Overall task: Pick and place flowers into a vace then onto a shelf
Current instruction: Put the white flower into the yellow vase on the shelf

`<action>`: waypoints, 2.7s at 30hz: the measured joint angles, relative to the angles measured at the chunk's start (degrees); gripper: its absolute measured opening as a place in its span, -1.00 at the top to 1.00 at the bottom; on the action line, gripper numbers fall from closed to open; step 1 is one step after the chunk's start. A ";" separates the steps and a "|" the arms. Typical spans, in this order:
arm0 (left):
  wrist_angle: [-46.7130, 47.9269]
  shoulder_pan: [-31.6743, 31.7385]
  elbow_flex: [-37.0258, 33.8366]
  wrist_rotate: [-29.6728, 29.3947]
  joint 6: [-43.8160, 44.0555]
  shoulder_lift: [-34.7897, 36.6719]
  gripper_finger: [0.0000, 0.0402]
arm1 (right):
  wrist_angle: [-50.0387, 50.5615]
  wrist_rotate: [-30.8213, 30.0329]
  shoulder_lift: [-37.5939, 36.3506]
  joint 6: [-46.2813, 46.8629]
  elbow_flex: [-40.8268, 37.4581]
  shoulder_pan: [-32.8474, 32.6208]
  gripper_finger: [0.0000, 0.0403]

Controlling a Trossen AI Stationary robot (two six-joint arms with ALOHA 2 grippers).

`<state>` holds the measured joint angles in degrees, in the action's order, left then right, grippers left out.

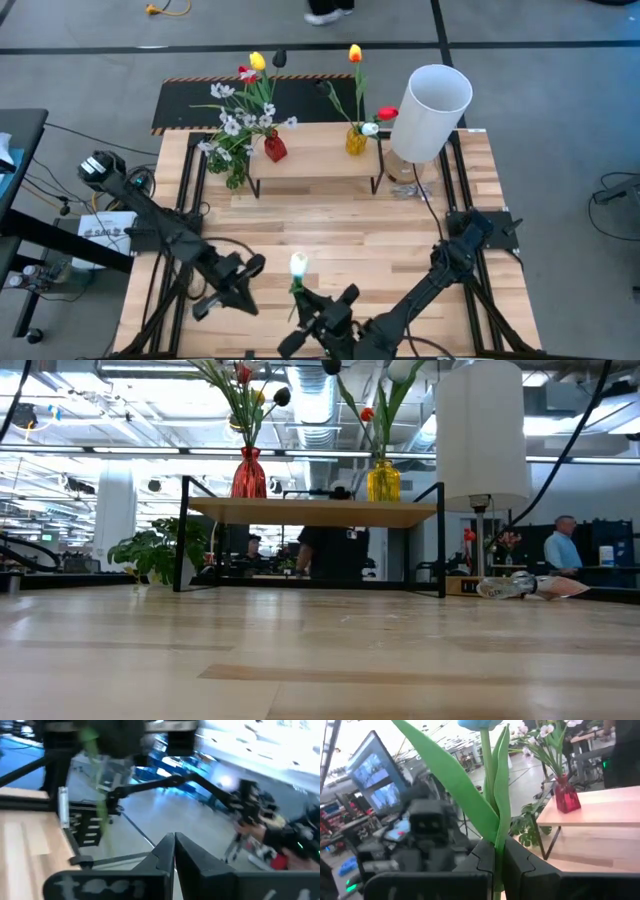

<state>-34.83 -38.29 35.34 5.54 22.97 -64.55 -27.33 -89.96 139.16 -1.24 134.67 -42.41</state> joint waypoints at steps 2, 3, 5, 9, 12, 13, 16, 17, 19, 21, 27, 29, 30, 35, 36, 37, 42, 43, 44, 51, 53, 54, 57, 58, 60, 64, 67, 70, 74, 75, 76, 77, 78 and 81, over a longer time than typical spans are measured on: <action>-3.20 1.31 -0.91 -0.31 2.14 -1.69 1.00 | 0.08 0.94 -0.03 1.57 0.03 0.79 0.98; -4.20 1.72 -0.91 -0.76 3.15 -2.47 1.00 | 0.21 2.53 -0.03 2.10 0.02 1.19 0.98; -4.14 2.15 -0.91 -2.60 3.80 -3.31 1.00 | 0.28 6.23 -0.03 3.04 0.00 1.77 0.98; -4.42 2.57 -0.91 -4.75 2.71 -4.14 1.00 | 0.34 7.42 -0.03 2.94 0.01 2.56 0.98; -4.74 2.55 -0.88 -5.11 1.59 -4.12 0.99 | 0.29 7.80 -0.03 2.91 0.00 2.70 0.98; -4.65 2.61 -0.88 -5.53 1.50 -4.12 0.98 | 0.31 8.00 -0.03 2.91 0.00 2.71 0.98; -4.81 2.85 -0.86 -6.10 1.39 -4.12 0.88 | 0.30 8.13 -0.03 2.89 0.00 2.71 0.98; -4.73 2.97 -0.86 -6.41 1.39 -4.12 0.83 | 0.28 8.24 -0.03 2.89 0.00 2.71 0.98; -4.78 3.28 -0.86 -6.97 1.37 -4.12 0.71 | 0.32 9.06 -0.03 2.94 0.00 2.71 0.98; -5.06 3.76 -0.85 -6.95 1.44 -4.12 0.58 | 0.32 9.20 -0.03 3.28 0.00 2.74 0.98; -4.39 4.42 0.41 -6.91 2.04 -4.12 0.31 | 0.66 10.89 -0.03 3.40 0.00 3.70 0.98; -4.22 4.38 0.87 -6.87 1.99 -4.12 0.27 | 1.93 11.37 -0.05 4.57 0.00 4.28 0.98; -3.63 4.38 1.08 -6.87 1.90 -4.12 0.26 | 2.84 11.66 -0.05 5.37 0.00 4.53 0.98; -1.76 4.38 1.32 -6.93 1.87 -4.12 0.25 | 6.23 12.93 -0.05 9.09 0.00 5.77 0.98; -1.79 4.40 1.34 -7.08 1.87 -4.12 0.25 | 6.36 13.21 -0.05 9.25 0.00 5.94 0.98; -1.79 4.38 1.34 -7.45 1.85 -4.12 0.26 | 6.36 13.37 -0.05 9.25 0.00 6.03 0.97; -1.81 4.44 1.35 -9.36 1.58 -4.12 0.52 | 6.31 13.41 -0.09 9.42 0.00 5.67 0.97; -1.83 4.44 1.35 -9.40 1.22 -4.12 0.61 | 6.31 13.38 -0.09 9.58 0.00 5.66 0.97; -1.93 4.44 1.36 -9.36 0.72 -4.12 0.71 | 6.31 13.36 -0.09 9.84 0.00 5.63 0.97; -2.07 4.42 1.41 -9.31 0.01 -4.12 0.95 | 6.31 13.33 -0.09 9.86 0.00 5.55 0.93; -2.01 4.42 1.41 -9.25 -0.03 -4.12 0.98 | 6.31 13.36 -0.09 9.86 0.00 5.50 0.92; -2.03 4.42 1.41 -9.25 0.00 -4.12 0.98 | 6.27 13.36 -0.09 9.88 0.00 5.41 0.91; -2.01 4.40 1.41 -8.90 0.04 -4.09 0.99 | 5.63 13.55 -0.09 9.88 0.00 4.66 0.87; -2.03 4.40 1.41 -8.58 0.04 -4.09 0.99 | 5.29 13.63 -0.09 9.88 0.00 4.22 0.85; -2.14 4.40 1.43 -7.69 0.06 -4.01 0.99 | 3.95 13.65 -0.09 9.88 0.00 3.16 0.81; -1.86 4.40 1.48 -6.36 0.11 -3.06 0.99 | 0.30 13.86 -0.09 10.34 0.02 1.06 0.70; -1.68 4.49 1.43 -6.47 0.32 -2.08 1.00 | -0.41 15.15 -0.12 11.42 0.09 -0.11 0.61; -1.81 4.92 1.43 -6.27 1.36 -1.34 1.00 | -0.34 16.31 -0.12 11.46 0.09 -0.87 0.50; -1.66 5.70 1.41 -6.08 2.29 -0.97 1.00 | 2.68 19.88 -0.12 11.61 0.09 -1.89 0.40; -1.57 5.93 1.41 -6.00 2.30 -0.97 1.00 | 4.19 19.66 -0.13 12.70 0.09 -2.62 0.39; -1.42 6.07 1.41 -5.98 2.32 -0.97 1.00 | 6.16 19.33 -0.21 14.81 0.09 -3.61 0.39; -1.34 6.22 1.41 -5.83 2.40 -0.97 1.00 | 8.79 19.35 -0.33 17.99 0.09 -4.72 0.39; -1.34 6.26 1.41 -5.67 2.65 -0.97 1.00 | 11.75 19.47 -0.42 22.17 0.09 -5.77 0.41; -0.49 6.21 1.41 -5.42 3.32 -0.97 1.00 | 21.67 20.51 -0.40 36.41 0.07 -9.25 0.47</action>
<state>-35.33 -32.08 36.75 0.12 26.29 -65.52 -5.66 -69.45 138.76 35.18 134.74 -51.66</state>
